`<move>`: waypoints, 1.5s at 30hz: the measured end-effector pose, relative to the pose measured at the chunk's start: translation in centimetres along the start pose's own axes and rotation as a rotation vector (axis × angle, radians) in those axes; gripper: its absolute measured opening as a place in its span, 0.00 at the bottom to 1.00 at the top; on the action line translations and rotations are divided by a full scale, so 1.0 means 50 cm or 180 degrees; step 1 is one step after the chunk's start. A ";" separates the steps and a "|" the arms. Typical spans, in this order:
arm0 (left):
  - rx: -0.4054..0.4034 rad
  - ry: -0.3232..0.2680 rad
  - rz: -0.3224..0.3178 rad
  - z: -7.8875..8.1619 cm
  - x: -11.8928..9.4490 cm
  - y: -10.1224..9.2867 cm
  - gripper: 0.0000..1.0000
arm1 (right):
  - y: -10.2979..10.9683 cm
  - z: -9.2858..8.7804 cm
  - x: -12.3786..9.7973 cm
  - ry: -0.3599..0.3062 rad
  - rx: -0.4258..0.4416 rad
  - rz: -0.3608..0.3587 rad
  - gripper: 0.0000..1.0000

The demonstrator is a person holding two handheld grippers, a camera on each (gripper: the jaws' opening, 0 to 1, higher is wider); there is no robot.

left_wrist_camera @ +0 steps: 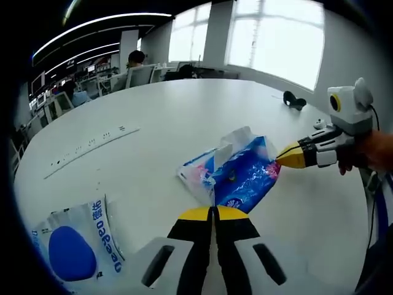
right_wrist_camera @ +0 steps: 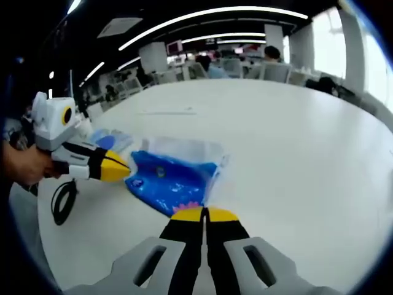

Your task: Arrange the tabletop items into an orderly group along one side of the table until the central work area is clear of visible clutter.

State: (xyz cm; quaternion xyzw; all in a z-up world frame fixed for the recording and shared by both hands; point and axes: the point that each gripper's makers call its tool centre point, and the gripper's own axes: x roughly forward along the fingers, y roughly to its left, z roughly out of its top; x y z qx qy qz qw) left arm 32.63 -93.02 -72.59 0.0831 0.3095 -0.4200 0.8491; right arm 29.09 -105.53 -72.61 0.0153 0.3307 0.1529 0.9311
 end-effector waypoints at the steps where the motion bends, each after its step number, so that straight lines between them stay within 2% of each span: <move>1: -0.0007 -0.0007 0.0003 0.001 -0.003 0.002 0.00 | 0.003 0.003 0.000 -0.0011 -0.0054 0.0001 0.00; 13: 0.0074 -0.0083 0.0160 0.019 -0.030 0.032 0.00 | 0.026 0.032 0.015 -0.0094 -0.0109 0.0092 0.00; 24: 0.0036 -0.0046 0.0383 -0.001 -0.050 0.066 0.00 | 0.061 0.044 0.039 -0.0118 -0.0168 0.0216 0.00; 36: 0.0104 0.0089 0.0487 -0.026 -0.055 0.085 0.00 | 0.086 0.032 0.061 -0.0028 -0.0198 0.0288 0.00; 45: 0.0097 0.0094 0.0567 -0.028 -0.057 0.102 0.01 | 0.095 0.031 0.070 -0.0005 -0.0261 0.0311 0.00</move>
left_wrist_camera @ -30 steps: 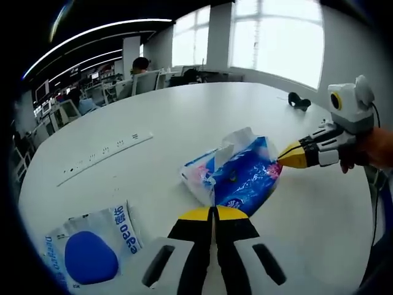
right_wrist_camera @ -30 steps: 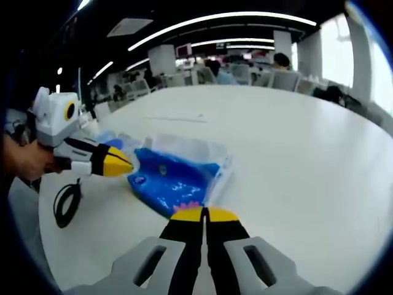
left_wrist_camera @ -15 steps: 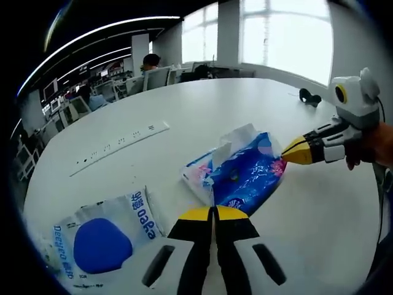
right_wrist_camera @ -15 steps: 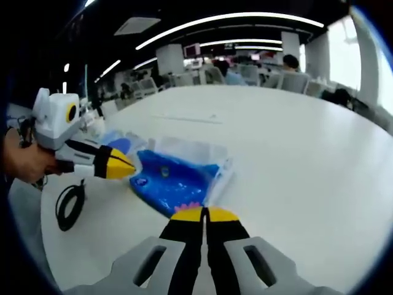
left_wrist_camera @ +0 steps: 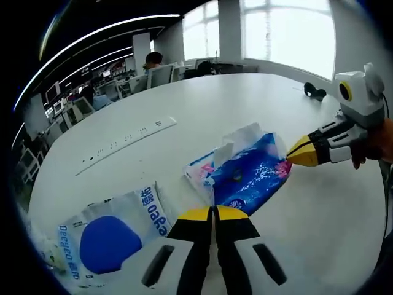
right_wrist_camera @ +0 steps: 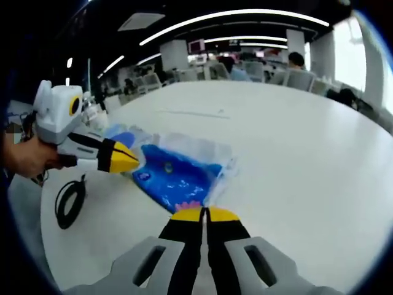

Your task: Arrange the tabletop items into an orderly group along one side of the table until the central work area is clear of visible clutter.

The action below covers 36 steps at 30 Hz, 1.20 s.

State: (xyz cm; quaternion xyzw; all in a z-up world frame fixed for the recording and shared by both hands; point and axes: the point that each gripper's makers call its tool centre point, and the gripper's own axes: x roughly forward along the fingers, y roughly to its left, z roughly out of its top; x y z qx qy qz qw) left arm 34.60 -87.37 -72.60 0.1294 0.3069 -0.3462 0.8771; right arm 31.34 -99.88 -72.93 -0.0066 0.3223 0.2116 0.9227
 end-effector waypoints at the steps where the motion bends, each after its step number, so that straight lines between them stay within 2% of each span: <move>1: 0.0028 -0.0003 0.0011 0.000 -0.001 0.001 0.01 | 0.000 0.001 0.001 0.0001 0.0007 -0.0005 0.00; 12: 0.0184 0.0020 0.0041 -0.007 -0.004 0.012 0.02 | 0.009 0.005 0.012 0.0006 -0.0006 0.0020 0.00; 20: 0.0206 0.0017 0.0041 -0.006 -0.003 0.012 0.03 | 0.007 0.005 0.009 0.0012 -0.0012 0.0006 0.01; 28: 0.0215 0.0016 -0.0003 -0.007 -0.005 -0.001 0.14 | 0.008 0.003 0.002 0.0009 0.0069 0.0040 0.07; 32: 0.0248 0.0016 0.0068 -0.002 -0.009 0.005 0.21 | 0.010 0.006 -0.007 0.0007 -0.0005 0.0027 0.10; 36: 0.0258 -0.0024 0.0088 0.008 -0.016 0.007 0.23 | 0.006 0.012 -0.014 -0.0029 -0.0002 -0.0004 0.13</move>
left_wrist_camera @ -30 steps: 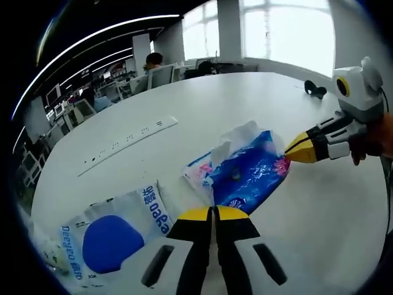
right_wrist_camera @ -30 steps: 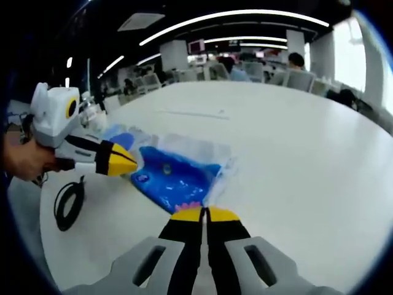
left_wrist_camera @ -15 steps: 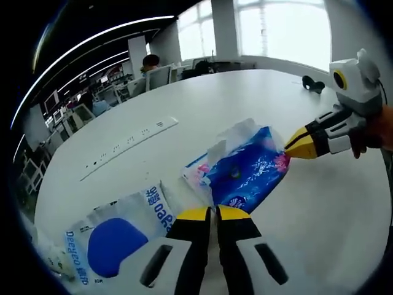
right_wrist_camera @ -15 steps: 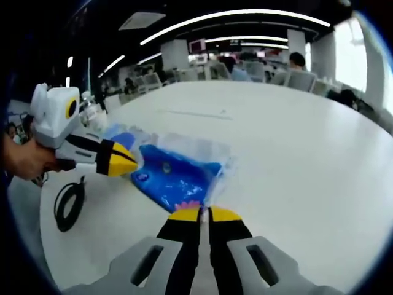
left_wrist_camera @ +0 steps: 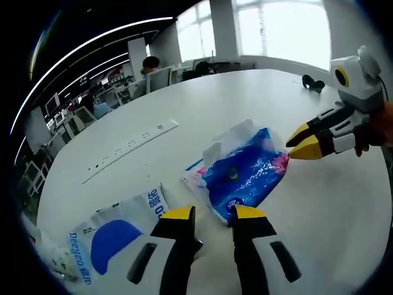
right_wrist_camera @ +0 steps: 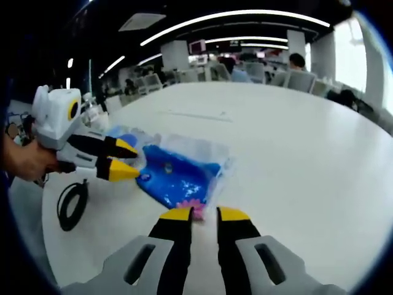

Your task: Arrange the tabletop items into an orderly group along one side of the table until the central work area is clear of visible clutter.

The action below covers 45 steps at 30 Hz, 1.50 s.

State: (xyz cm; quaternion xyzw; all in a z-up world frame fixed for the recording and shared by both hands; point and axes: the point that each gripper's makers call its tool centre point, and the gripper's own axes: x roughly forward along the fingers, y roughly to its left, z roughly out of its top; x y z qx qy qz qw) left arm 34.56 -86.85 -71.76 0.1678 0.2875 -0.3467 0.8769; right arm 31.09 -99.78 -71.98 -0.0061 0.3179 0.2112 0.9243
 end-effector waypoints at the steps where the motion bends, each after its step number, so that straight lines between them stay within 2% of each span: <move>1: 0.0019 -0.0012 -0.0002 0.002 -0.002 0.000 0.23 | 0.000 0.001 -0.001 -0.0003 0.0000 -0.0003 0.14; 15: 0.0046 -0.0123 -0.0066 0.031 -0.031 -0.007 0.28 | 0.004 0.027 -0.026 -0.0121 0.0051 -0.0047 0.23; 24: -0.0028 -0.0189 -0.0072 0.047 -0.059 -0.003 0.33 | 0.025 0.047 -0.044 -0.0213 0.0032 -0.0048 0.36; 45: 0.0086 -0.0341 -0.0145 0.059 -0.138 -0.008 0.40 | 0.083 0.064 -0.101 -0.0320 0.0044 -0.0223 0.47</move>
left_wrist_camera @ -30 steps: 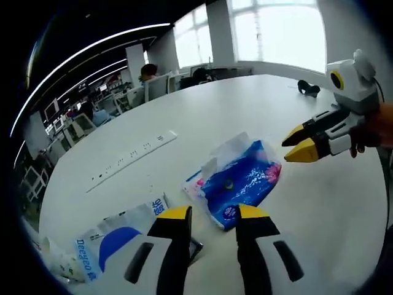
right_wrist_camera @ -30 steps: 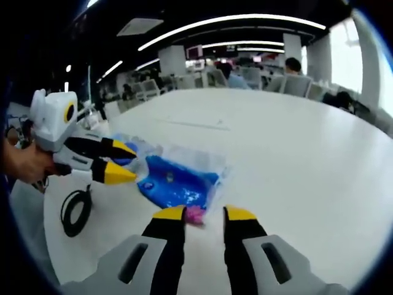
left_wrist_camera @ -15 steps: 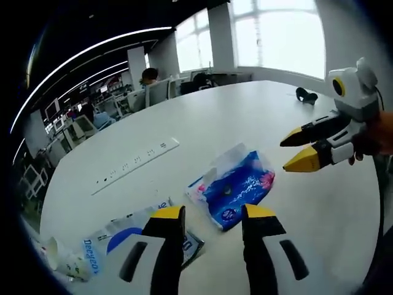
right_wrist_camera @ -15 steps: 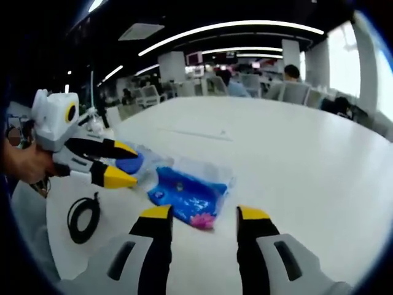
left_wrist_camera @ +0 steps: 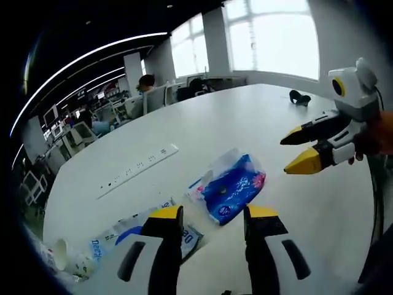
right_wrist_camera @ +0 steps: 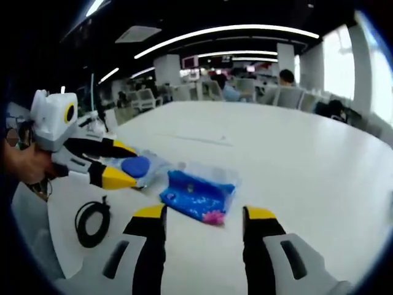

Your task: Arrange the tabletop items into an orderly group along one side of the table until the central work area is clear of visible clutter.

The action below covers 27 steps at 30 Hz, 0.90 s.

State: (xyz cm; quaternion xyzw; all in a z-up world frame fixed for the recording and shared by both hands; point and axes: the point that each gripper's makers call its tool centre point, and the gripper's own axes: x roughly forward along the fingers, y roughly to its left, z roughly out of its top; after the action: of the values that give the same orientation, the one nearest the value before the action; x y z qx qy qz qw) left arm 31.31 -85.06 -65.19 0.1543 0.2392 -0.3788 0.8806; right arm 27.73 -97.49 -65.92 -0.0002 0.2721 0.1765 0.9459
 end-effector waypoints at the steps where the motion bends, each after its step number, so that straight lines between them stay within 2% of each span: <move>1: 0.0009 -0.0008 0.0006 0.000 -0.006 0.001 0.41 | 0.005 0.001 -0.002 -0.0003 -0.0004 -0.0010 0.48; 5: -0.0005 -0.0028 0.0001 -0.007 -0.025 0.007 0.47 | 0.015 0.009 -0.013 -0.0026 -0.0054 -0.0116 0.55; 12: 0.0037 -0.0079 -0.0030 -0.008 -0.063 0.018 0.51 | 0.043 0.032 -0.032 -0.0082 -0.0047 -0.0168 0.57; 19: 0.0090 -0.0122 -0.0054 -0.007 -0.102 0.035 0.52 | 0.086 0.048 -0.039 -0.0118 -0.0070 -0.0174 0.55; 27: 0.0112 -0.0121 -0.0057 -0.025 -0.144 0.066 0.52 | 0.135 0.060 -0.042 -0.0109 -0.0038 -0.0117 0.51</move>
State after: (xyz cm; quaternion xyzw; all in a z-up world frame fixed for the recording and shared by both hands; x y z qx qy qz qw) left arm 29.05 -78.03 -62.04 0.1603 0.2171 -0.3938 0.8787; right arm 25.36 -91.58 -61.65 -0.0078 0.2548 0.1607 0.9535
